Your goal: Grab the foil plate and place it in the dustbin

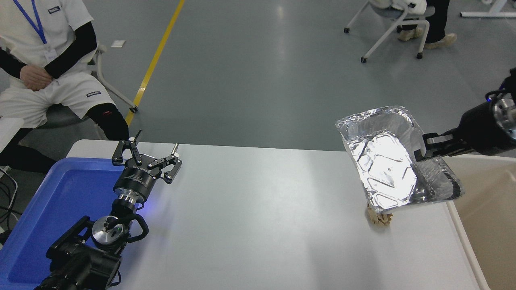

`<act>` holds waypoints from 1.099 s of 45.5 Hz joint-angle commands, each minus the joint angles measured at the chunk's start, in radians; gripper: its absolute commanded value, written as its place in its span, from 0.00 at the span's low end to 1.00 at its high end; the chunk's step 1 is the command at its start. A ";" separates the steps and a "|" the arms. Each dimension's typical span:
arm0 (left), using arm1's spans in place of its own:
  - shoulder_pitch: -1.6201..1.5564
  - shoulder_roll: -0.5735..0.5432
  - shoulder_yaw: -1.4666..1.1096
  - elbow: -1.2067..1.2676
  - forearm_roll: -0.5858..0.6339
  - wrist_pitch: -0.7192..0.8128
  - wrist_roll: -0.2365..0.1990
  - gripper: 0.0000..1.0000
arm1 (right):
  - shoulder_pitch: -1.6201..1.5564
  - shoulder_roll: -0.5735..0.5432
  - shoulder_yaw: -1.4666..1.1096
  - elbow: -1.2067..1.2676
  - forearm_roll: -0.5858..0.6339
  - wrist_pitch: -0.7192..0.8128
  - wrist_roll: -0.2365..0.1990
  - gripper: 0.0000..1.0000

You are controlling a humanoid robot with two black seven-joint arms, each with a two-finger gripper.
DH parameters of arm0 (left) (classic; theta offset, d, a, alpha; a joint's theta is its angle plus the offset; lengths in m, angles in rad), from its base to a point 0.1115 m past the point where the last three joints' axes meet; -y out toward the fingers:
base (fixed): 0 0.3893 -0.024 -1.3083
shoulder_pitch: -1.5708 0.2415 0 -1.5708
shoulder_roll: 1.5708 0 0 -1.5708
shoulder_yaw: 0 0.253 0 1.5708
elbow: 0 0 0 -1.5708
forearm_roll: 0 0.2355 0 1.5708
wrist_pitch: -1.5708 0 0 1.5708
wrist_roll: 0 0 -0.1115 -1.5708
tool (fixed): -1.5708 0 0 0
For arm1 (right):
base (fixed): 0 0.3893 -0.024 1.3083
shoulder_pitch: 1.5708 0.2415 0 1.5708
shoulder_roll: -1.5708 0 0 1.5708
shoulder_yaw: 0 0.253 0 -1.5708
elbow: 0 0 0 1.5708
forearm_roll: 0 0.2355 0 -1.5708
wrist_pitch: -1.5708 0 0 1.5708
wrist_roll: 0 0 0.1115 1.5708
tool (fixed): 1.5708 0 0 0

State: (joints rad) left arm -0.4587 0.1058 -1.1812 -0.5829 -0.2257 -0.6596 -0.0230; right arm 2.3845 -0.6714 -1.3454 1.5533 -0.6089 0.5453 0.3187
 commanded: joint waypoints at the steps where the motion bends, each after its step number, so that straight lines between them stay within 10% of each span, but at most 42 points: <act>1: 0.000 0.000 0.000 0.000 -0.001 0.000 0.000 0.99 | 0.105 -0.056 0.005 -0.002 -0.057 0.131 0.000 0.00; 24: 0.000 0.000 0.000 0.000 0.000 0.000 0.000 0.99 | -0.059 -0.161 0.008 -0.166 0.031 0.134 -0.009 0.00; 37: 0.000 0.000 0.000 0.000 -0.001 0.000 0.000 0.99 | -0.402 -0.419 0.170 -0.539 0.032 0.134 -0.003 0.00; 50: 0.000 0.000 0.000 0.000 0.000 0.000 0.000 0.99 | -0.959 -0.429 0.537 -0.952 0.101 0.125 -0.010 0.00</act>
State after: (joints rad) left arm -0.4587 0.1056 -1.1811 -0.5833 -0.2256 -0.6596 -0.0229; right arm 1.8318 -1.0603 -1.0509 0.9193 -0.5684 0.6778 0.3114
